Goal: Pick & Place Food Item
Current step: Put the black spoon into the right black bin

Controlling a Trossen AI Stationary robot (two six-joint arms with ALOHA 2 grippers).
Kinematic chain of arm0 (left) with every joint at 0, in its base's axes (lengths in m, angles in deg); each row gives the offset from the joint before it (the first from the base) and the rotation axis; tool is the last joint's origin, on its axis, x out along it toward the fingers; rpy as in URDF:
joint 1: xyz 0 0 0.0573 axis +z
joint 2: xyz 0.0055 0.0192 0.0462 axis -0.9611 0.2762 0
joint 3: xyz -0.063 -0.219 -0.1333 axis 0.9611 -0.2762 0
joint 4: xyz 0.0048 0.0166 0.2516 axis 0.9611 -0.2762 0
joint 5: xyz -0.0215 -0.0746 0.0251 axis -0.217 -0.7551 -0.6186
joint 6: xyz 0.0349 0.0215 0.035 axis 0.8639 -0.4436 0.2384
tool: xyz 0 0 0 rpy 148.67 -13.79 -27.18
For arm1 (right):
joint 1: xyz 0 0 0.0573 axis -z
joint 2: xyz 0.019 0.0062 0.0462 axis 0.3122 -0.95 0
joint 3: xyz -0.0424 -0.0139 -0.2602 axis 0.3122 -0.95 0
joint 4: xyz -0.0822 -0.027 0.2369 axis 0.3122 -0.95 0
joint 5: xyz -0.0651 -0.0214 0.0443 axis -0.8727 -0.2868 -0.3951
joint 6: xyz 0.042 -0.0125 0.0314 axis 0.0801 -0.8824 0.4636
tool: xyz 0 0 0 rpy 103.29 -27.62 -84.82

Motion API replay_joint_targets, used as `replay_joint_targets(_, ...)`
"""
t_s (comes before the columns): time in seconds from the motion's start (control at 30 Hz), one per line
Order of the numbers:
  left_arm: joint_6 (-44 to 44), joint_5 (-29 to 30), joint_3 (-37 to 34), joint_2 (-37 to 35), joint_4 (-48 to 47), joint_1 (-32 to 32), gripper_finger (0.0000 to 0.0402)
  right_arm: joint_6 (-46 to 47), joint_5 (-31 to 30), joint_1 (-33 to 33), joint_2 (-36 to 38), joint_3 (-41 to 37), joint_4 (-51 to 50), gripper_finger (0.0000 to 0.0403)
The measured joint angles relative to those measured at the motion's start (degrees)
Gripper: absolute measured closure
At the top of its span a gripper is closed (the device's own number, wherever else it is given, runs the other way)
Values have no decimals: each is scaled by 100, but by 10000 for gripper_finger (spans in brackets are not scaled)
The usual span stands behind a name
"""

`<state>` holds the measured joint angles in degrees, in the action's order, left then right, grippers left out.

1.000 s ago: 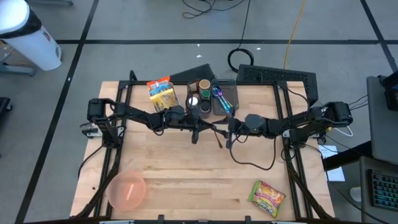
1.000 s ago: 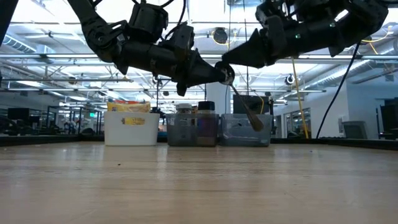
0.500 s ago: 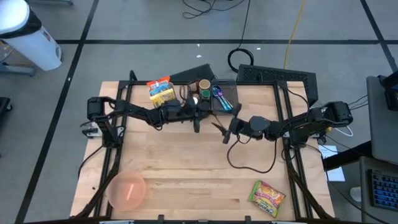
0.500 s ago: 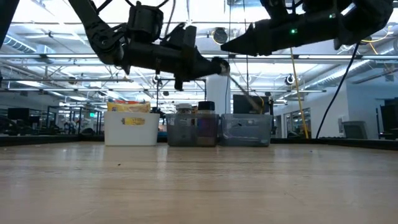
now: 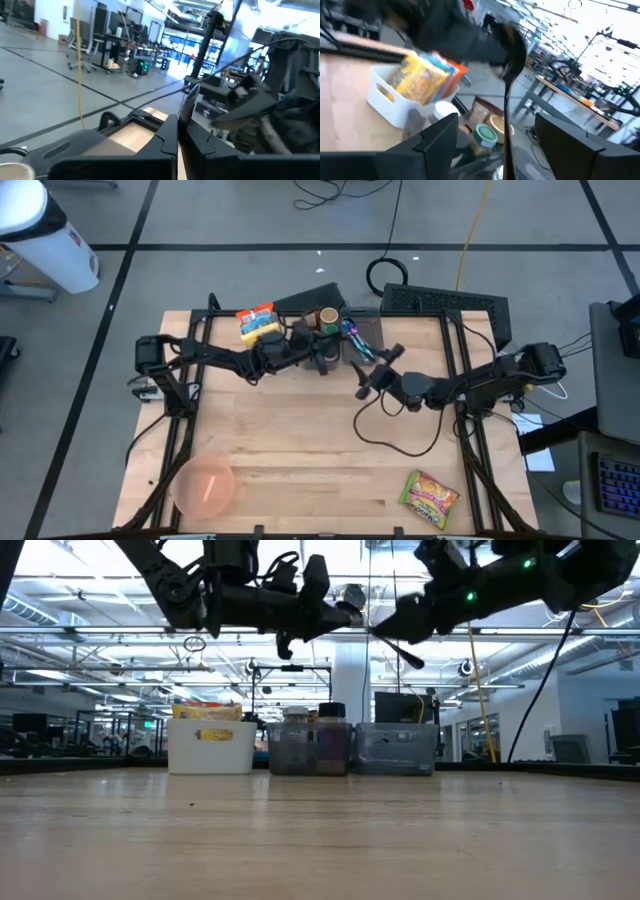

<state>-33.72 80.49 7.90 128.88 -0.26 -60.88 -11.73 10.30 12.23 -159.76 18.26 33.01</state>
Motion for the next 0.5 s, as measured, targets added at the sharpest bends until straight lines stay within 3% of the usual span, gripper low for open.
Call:
replay_joint_targets(0.33,227,364,406,0,-592,-241,395,-192,-42,358,-681,386,-6,149)
replay_joint_targets(0.5,225,526,409,0,-673,-274,398,-449,-657,372,-853,608,-17,149)
